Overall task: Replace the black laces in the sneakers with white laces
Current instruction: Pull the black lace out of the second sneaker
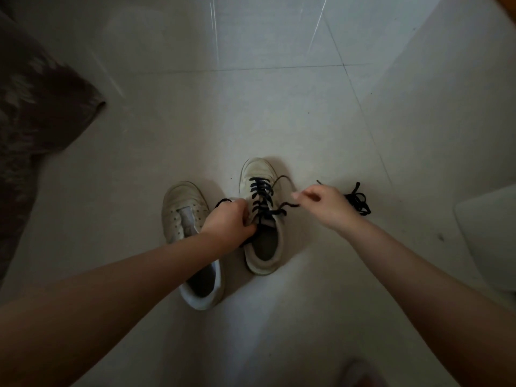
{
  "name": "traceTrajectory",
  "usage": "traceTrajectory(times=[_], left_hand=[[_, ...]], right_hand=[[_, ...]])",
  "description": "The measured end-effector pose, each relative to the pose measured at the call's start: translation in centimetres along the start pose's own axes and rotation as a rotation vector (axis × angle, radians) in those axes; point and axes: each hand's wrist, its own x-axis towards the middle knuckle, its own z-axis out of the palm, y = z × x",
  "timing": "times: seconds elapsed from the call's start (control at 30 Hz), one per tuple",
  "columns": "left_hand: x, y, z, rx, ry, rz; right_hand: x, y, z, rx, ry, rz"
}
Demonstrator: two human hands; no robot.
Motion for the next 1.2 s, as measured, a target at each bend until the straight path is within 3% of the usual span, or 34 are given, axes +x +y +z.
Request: traceTrajectory(times=[0.2,0.33,0.43,0.6,0.67,0.77,0.9,1.0,1.2], left_hand=[[0.1,-0.1,0.1,0.007,0.003,-0.007],[0.1,-0.1,0.0,0.013,0.002,-0.001],[-0.1,0.0,-0.1,-0.006,-0.006,0.008],[-0.2,0.1,-0.2,0.006,-0.02,0.002],[-0.1,0.1,-0.2,0.013,-0.029,-0.005],[0.0,0.1,-0.2,0.012,-0.028,-0.008],[-0.1,0.0,-0.1,-0.007,-0.012,0.007],[-0.2,-0.2,-0.1,-0.004,-0.01,0.018],[0.0,-0.1,0.0,0.011,-0.025,0.025]], right_hand=[[-0.4,-0.7,2.6,-0.01,-0.073,0.017],[-0.2,-1.1,1.9,0.02,-0.232,-0.039],[0.2,-0.7,0.7,0.005,-0.145,-0.075],[0.7,1.1,-1.4,0.231,0.229,0.103],[0.4,1.2,-1.1,0.427,0.136,0.197],[-0.5,0.2,0.1,0.915,-0.151,0.251],[0.0,-1.1,0.4,1.135,-0.038,0.284],[0.7,-1.1,-0.1,0.889,0.072,0.199],[0.7,-2.2,-0.9,0.169,0.228,-0.214]])
